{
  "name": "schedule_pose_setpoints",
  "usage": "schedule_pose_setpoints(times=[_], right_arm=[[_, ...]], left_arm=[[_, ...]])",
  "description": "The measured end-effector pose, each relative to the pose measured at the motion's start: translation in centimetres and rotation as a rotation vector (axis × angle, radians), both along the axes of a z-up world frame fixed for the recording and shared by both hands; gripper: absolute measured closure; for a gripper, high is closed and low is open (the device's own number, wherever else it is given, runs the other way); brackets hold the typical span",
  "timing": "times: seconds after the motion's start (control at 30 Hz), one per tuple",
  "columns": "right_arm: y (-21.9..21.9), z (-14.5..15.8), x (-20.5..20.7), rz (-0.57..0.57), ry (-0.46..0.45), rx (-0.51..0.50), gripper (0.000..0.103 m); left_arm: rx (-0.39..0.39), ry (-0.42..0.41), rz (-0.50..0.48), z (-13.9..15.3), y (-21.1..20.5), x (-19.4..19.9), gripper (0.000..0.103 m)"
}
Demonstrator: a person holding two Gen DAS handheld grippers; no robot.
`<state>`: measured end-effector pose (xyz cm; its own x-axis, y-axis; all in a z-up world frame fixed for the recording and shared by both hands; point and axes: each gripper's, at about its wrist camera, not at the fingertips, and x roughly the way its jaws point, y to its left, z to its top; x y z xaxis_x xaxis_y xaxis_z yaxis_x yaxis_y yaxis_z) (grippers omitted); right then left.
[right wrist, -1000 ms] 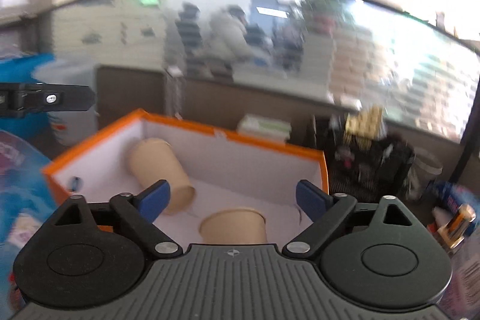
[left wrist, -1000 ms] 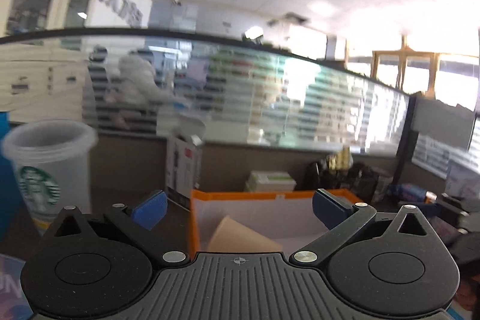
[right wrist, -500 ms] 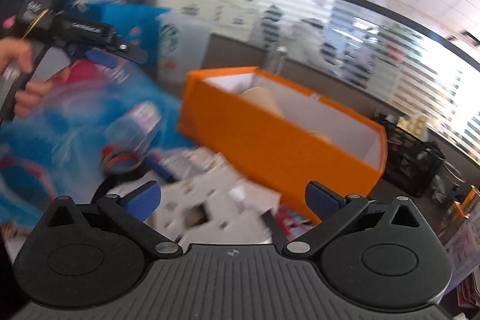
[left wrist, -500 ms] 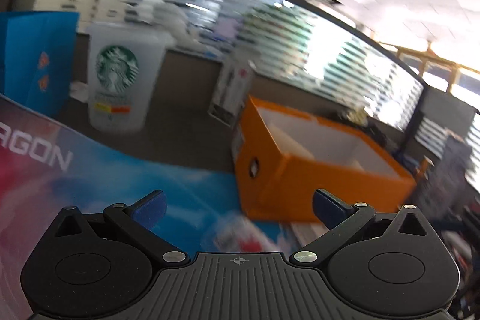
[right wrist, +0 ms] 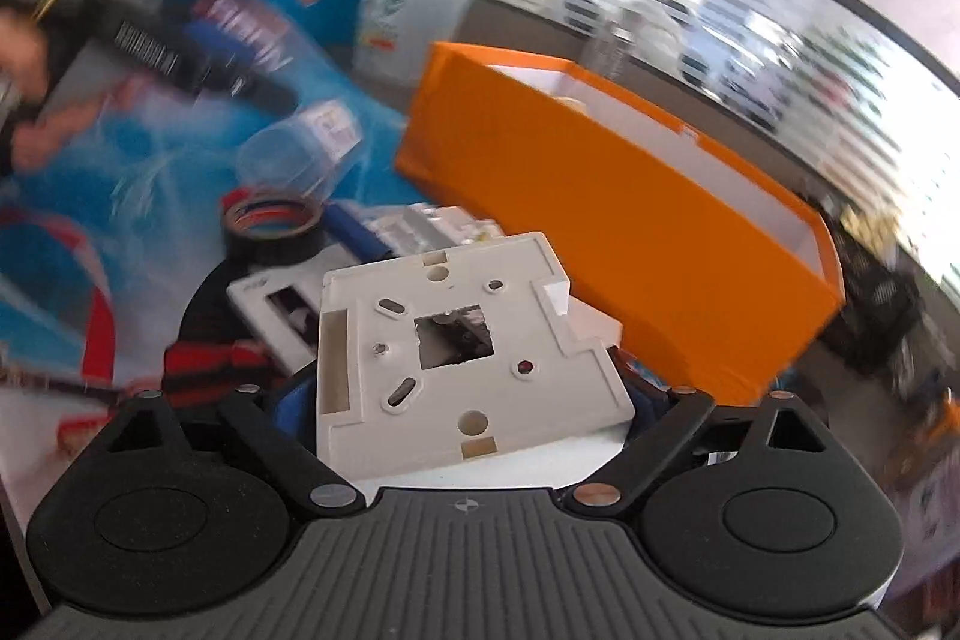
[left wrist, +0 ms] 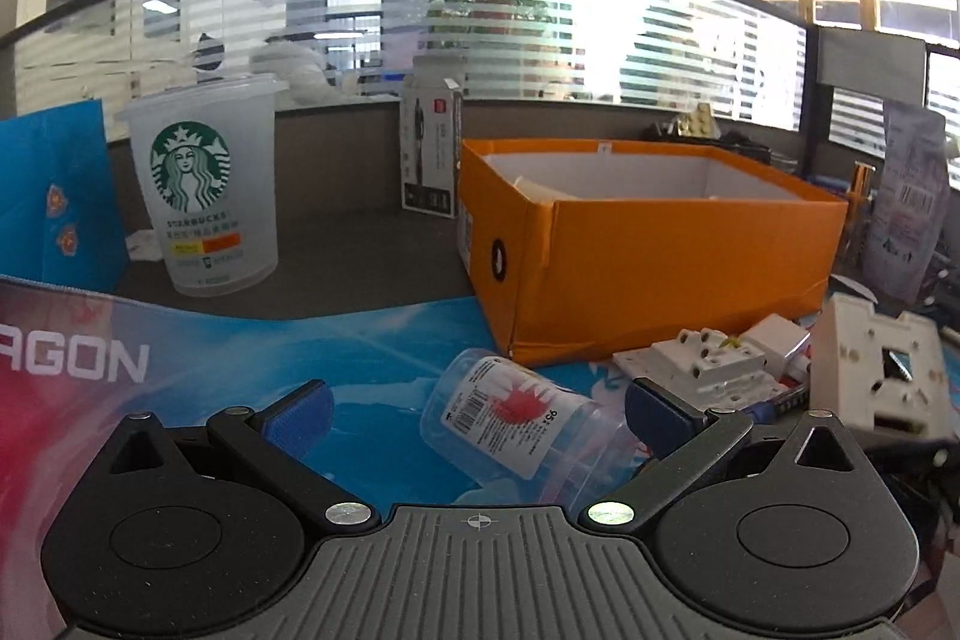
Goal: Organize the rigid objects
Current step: 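Grasp the clear plastic bottle with the left gripper while the right grasps a white socket plate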
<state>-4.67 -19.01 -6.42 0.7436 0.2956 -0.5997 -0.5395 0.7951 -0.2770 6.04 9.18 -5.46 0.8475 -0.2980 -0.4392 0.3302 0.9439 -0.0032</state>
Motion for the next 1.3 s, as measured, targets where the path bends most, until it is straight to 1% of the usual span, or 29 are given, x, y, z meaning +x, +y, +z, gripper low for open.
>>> schedule_pose_setpoints(times=[0.13,0.23,0.33,0.5,0.53,0.57,0.7,0.8,1.03,1.3], right_arm=[[-1.2,0.4,0.0,-0.069,-0.006,0.084,0.013],[-2.4,0.6,0.5,-0.114,0.023,0.157,0.013],[-3.2,0.7,0.6,-0.147,0.028,0.208,0.013],[-3.6,0.8,0.3,-0.165,0.027,0.256,0.013],[-3.6,0.9,0.2,-0.166,0.025,0.261,0.013],[-3.5,1.0,0.1,-0.166,0.023,0.265,0.013],[-3.4,1.3,-0.1,-0.17,0.012,0.285,0.013],[-3.5,1.6,-0.2,-0.18,0.009,0.307,0.013],[-3.0,2.4,-0.5,-0.184,0.002,0.338,0.016],[-2.4,3.9,-1.7,-0.197,-0.036,0.361,0.018]], left_arm=[[0.023,0.002,-0.026,-0.5,-0.8,0.6,0.0],[0.06,0.006,-0.058,-1.1,-1.6,1.3,0.0],[0.069,0.024,-0.084,-1.6,-2.0,2.4,0.0],[0.027,0.103,-0.044,-2.1,-1.8,4.3,0.0],[0.01,0.126,-0.049,-2.2,-1.6,4.5,0.006],[-0.011,0.139,-0.056,-2.3,-1.4,4.6,0.009],[-0.068,0.146,-0.035,-2.5,-0.6,4.0,0.01],[-0.08,0.133,-0.009,-2.1,-0.3,3.1,0.01],[-0.067,0.084,-0.021,0.4,-0.6,1.2,0.009],[-0.066,0.02,-0.036,2.6,-1.5,-1.0,0.009]])
